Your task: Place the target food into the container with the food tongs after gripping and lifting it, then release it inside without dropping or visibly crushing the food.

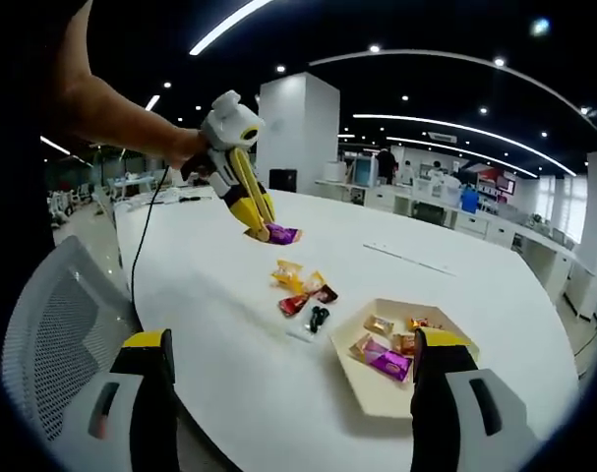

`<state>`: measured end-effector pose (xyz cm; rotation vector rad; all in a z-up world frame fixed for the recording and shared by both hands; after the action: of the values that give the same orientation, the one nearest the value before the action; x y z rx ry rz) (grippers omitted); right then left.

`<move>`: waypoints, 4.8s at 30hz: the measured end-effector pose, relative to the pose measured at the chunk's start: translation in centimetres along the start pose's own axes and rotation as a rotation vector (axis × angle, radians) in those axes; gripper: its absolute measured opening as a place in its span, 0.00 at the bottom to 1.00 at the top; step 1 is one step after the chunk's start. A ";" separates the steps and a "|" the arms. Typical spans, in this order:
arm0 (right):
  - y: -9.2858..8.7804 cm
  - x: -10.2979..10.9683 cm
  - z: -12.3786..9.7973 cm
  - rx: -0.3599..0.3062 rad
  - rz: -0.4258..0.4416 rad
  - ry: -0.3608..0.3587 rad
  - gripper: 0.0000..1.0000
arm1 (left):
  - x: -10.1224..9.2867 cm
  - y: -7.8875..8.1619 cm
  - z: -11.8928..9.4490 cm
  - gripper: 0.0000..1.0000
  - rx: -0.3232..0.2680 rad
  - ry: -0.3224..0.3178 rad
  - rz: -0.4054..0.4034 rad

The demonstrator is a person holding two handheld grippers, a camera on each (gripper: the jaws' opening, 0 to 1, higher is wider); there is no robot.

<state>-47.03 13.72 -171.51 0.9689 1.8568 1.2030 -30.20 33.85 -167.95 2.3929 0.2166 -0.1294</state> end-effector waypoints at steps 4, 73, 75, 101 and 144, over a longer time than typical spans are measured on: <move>0.0 -0.2 -0.1 -0.001 0.011 -0.005 0.97 | 0.0 1.2 0.9 0.18 -0.001 -0.013 0.011; 0.3 -0.4 -0.1 -0.012 0.066 -0.020 0.99 | -0.5 17.2 11.1 0.26 -0.152 -0.097 0.211; 0.3 -0.4 -0.1 -0.010 0.067 -0.021 0.99 | -0.1 16.7 10.4 0.26 -0.157 -0.087 0.204; 0.1 -0.3 0.1 0.009 0.048 -0.023 0.99 | 3.3 6.0 1.5 0.26 -0.208 0.066 0.059; -0.8 -0.5 0.1 0.076 0.050 -0.034 0.99 | 7.2 -5.5 0.1 0.26 -0.092 0.065 0.040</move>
<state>-46.86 13.15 -172.22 1.0766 1.8727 1.1454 -24.17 38.69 -172.76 2.3101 0.2001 -0.0222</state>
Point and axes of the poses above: the point that each gripper's makers call its tool centre point, and the gripper's own axes: z roughly forward along the fingers, x roughly to its left, y roughly out of its top, the point moved 6 cm from there along -z, roughly backward along the fingers, and after that the axes turned 11 degrees about -y, right-handed, at the moved point
